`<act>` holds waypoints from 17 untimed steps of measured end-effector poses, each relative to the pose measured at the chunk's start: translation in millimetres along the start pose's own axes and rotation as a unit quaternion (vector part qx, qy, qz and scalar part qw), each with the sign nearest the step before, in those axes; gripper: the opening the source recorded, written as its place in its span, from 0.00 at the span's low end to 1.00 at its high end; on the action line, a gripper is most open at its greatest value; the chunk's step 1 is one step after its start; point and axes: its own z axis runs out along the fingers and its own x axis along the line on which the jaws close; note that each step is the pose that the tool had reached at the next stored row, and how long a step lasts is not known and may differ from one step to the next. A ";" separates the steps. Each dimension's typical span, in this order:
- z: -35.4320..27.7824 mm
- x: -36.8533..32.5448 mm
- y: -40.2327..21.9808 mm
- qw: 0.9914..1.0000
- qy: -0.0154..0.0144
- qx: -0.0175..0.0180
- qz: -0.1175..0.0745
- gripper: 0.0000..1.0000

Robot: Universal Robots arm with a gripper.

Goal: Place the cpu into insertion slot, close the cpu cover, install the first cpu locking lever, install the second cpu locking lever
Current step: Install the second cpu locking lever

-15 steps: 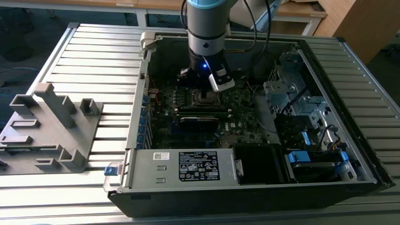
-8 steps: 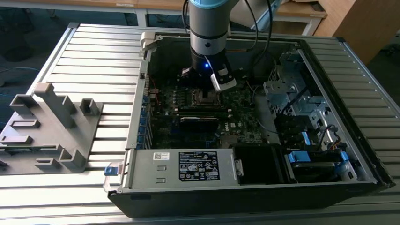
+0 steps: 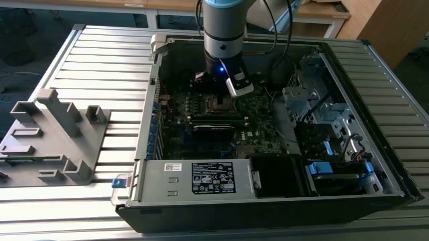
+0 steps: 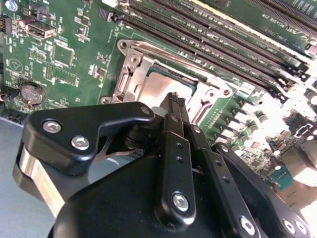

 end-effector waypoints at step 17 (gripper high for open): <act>1.1 -2.1 3.9 1.000 0.001 -0.001 -0.009 0.11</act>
